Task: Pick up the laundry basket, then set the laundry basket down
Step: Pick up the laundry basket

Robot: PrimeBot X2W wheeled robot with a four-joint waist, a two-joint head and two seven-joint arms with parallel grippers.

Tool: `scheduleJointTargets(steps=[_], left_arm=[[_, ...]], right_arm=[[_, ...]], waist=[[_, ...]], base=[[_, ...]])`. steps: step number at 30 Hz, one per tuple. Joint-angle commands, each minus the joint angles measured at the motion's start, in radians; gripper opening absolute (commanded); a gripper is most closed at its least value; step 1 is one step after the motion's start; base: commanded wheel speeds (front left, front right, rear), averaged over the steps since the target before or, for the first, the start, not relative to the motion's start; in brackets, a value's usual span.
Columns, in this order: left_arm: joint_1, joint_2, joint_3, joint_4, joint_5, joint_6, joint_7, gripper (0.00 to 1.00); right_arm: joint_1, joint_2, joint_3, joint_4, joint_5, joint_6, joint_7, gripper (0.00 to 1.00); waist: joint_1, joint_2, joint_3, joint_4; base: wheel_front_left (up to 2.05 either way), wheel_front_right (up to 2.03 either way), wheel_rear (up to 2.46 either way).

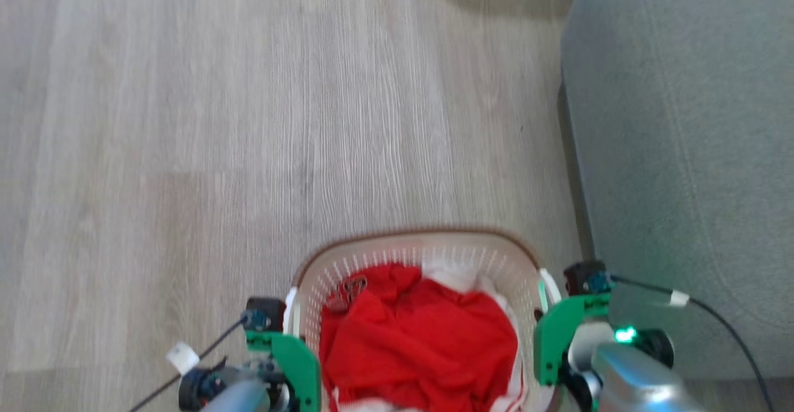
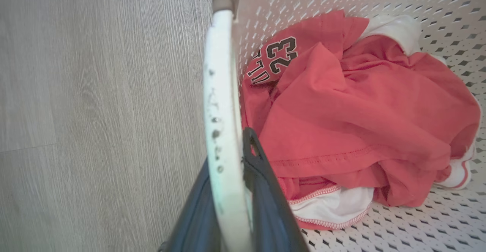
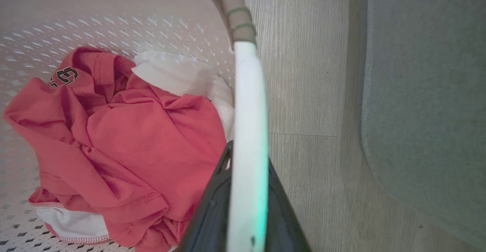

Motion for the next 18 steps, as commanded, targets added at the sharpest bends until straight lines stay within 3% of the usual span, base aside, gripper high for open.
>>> scheduleJointTargets(steps=[1,18], left_arm=[[0.006,0.032,0.01,0.003,-0.005,0.001,-0.004,0.0],[0.056,0.032,-0.047,0.016,-0.057,0.001,0.003,0.0]], right_arm=[[0.019,-0.004,0.021,-0.008,0.01,-0.002,-0.006,0.0],[0.069,-0.004,0.123,-0.007,0.111,-0.002,-0.001,0.0]], waist=[[0.0001,-0.0001,-0.048,0.001],[0.0001,-0.0001,-0.159,0.003]], base=[[0.0,0.0,0.0],[0.0,0.0,0.0]])
